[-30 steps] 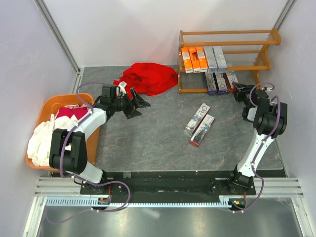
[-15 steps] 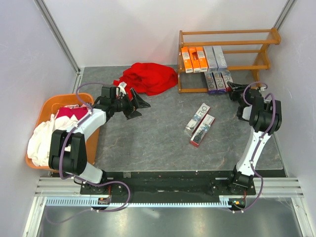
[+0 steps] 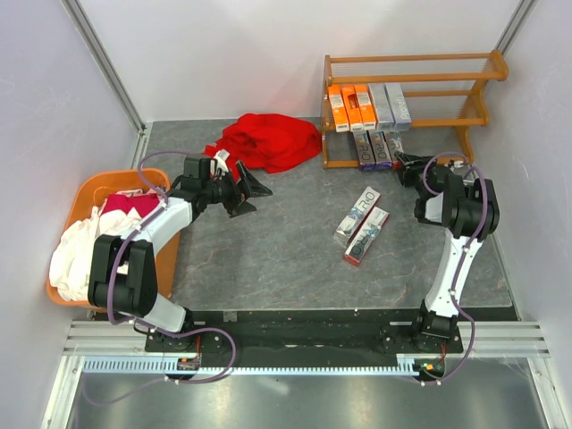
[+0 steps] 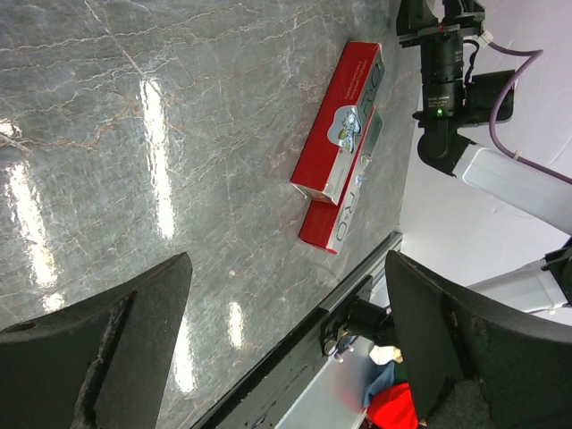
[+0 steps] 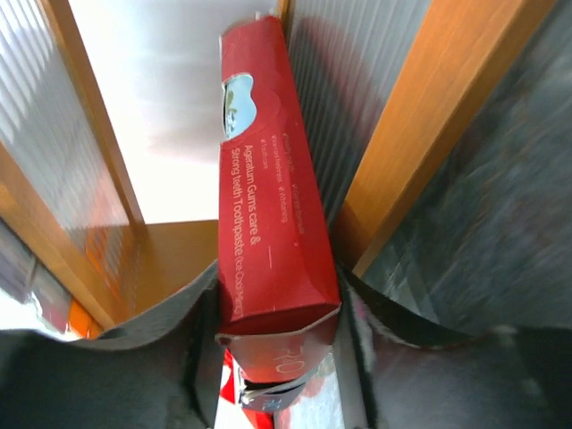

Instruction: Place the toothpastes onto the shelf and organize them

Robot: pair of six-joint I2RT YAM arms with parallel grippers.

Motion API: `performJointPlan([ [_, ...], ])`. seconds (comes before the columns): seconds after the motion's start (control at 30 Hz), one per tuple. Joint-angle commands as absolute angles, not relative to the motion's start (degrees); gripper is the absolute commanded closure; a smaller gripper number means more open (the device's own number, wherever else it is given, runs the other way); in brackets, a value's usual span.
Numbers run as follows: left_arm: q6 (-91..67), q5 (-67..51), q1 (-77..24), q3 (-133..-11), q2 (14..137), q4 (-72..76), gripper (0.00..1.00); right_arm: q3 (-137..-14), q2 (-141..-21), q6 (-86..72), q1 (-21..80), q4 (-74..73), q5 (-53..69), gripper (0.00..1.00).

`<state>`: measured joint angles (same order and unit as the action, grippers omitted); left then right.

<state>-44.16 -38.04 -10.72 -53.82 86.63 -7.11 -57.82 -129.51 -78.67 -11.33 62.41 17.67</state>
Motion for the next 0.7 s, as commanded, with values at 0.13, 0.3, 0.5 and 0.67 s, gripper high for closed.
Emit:
performJointPlan([
  [0.13, -42.54, -38.58, -10.81, -53.0, 84.02, -5.71, 0.03, -54.67, -128.94, -78.23, -9.58, 63.11, 19.42, 0.23],
  [0.3, -42.54, -37.71, -11.25, -53.09, 83.76, -5.8, 0.03, -52.3, -127.01, -76.21, -9.58, 60.48, 19.69, 0.09],
  [0.5, -41.75, -36.48, -11.86, -53.52, 83.32, -6.24, 0.02, -48.7, -122.7, -71.9, -9.58, 54.85, 19.25, 0.02],
  [0.67, -40.61, -34.63, -13.62, -54.66, 83.76, -6.77, 0.01, -44.3, -118.05, -70.58, -9.84, 54.93, 20.04, 0.02],
])
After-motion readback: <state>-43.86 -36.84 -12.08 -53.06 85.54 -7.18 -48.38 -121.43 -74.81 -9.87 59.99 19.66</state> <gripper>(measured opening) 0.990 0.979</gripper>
